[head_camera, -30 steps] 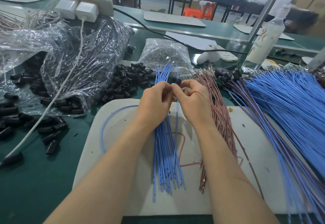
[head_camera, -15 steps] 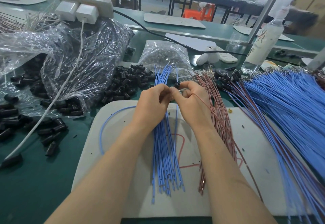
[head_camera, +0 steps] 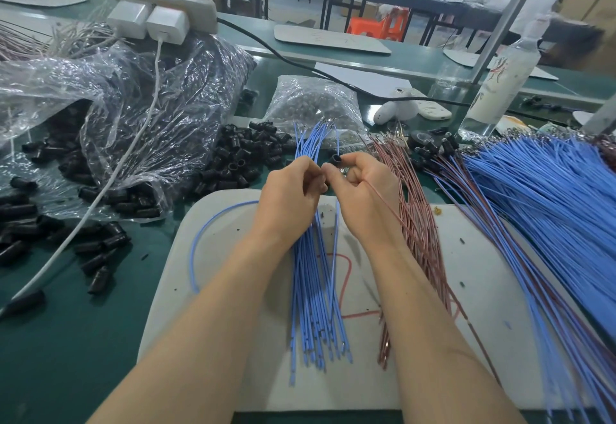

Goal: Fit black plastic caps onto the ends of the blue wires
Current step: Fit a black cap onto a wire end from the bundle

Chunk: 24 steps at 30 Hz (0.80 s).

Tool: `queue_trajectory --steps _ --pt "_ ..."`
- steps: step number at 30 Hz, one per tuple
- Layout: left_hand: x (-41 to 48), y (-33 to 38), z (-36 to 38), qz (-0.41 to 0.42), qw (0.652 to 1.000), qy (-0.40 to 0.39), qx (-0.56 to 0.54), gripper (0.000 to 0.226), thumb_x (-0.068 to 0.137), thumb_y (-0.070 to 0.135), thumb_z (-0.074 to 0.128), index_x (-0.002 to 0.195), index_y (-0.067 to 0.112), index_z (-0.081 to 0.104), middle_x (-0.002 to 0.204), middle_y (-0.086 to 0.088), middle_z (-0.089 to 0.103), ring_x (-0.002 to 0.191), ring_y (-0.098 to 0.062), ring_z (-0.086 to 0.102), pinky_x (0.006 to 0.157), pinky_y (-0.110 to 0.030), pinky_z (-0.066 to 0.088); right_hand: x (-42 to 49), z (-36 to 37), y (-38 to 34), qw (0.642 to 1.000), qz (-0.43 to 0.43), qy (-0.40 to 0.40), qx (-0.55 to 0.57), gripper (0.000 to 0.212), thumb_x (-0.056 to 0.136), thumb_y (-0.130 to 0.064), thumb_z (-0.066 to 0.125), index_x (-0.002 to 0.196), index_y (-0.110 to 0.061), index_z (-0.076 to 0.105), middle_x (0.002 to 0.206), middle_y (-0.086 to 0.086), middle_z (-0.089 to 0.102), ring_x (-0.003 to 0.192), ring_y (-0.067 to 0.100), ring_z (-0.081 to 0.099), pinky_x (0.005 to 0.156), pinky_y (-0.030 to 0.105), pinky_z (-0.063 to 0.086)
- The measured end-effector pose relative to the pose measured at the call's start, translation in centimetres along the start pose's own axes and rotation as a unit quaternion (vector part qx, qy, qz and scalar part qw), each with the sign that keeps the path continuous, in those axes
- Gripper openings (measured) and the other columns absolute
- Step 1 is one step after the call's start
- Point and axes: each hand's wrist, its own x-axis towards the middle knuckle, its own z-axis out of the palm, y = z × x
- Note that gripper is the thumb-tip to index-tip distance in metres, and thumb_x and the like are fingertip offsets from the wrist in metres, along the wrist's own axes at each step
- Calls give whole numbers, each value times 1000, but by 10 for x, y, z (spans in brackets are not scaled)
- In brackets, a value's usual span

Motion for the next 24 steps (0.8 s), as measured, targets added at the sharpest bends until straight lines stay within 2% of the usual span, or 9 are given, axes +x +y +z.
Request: queue_trajectory --steps 3,8,11,13,16,19,21,24 --pt "-1 -1 1 -2 1000 -2 -4 10 93 15 57 88 7 61 75 7 66 74 -14 64 75 -37 53 -1 1 0 1000 -13 16 0 11 86 -22 69 84 -22 58 47 -11 38 48 0 43 56 10 37" --pt "-2 -1 1 -1 1000 -1 -5 12 94 16 55 88 7 60 73 7 65 71 -17 63 72 -38 53 -2 0 -1 999 -22 23 3 12 87 -22 67 83 -23 57 48 -11 39 48 0 42 56 10 38" --pt "-2 0 1 0 1000 -7 -12 10 94 15 55 91 9 61 76 5 67 73 -17 63 74 -38 53 -1 -2 1 1000 -11 15 -6 9 87 -25 68 88 -21 60 50 -10 41 49 0 44 56 10 37" --pt "-2 3 1 19 999 -10 -33 10 92 13 57 100 13 62 81 4 69 77 -13 65 77 -32 53 1 -4 2 1000 3 7 -13 13 87 -28 67 91 -18 62 52 -10 42 50 -1 44 54 10 36" --pt "-2 7 1 54 997 -3 -53 29 88 5 59 116 15 59 84 8 66 77 1 60 78 -13 48 3 -6 2 999 29 -17 -16 16 87 -31 67 92 -16 64 51 -10 40 48 0 42 51 12 34" --pt "-2 7 -1 70 996 2 -53 23 87 0 58 106 11 62 85 7 66 79 -2 62 78 -13 49 4 -7 1 998 37 -33 -25 19 88 -34 65 94 -16 67 53 -9 42 50 -1 43 51 11 34" --pt "-2 7 -1 68 996 4 -64 20 86 -4 55 98 11 61 81 10 65 79 -3 64 77 -13 49 4 -8 -1 998 47 -38 -17 27 90 -43 60 93 -18 69 57 -4 50 53 0 46 53 9 35" --pt "-1 8 0 40 996 16 -82 20 85 -4 57 93 15 56 81 12 64 81 -5 65 80 -14 50 1 -7 -6 994 77 -45 68 44 94 -54 41 90 -20 67 64 -4 56 58 3 47 57 9 36"
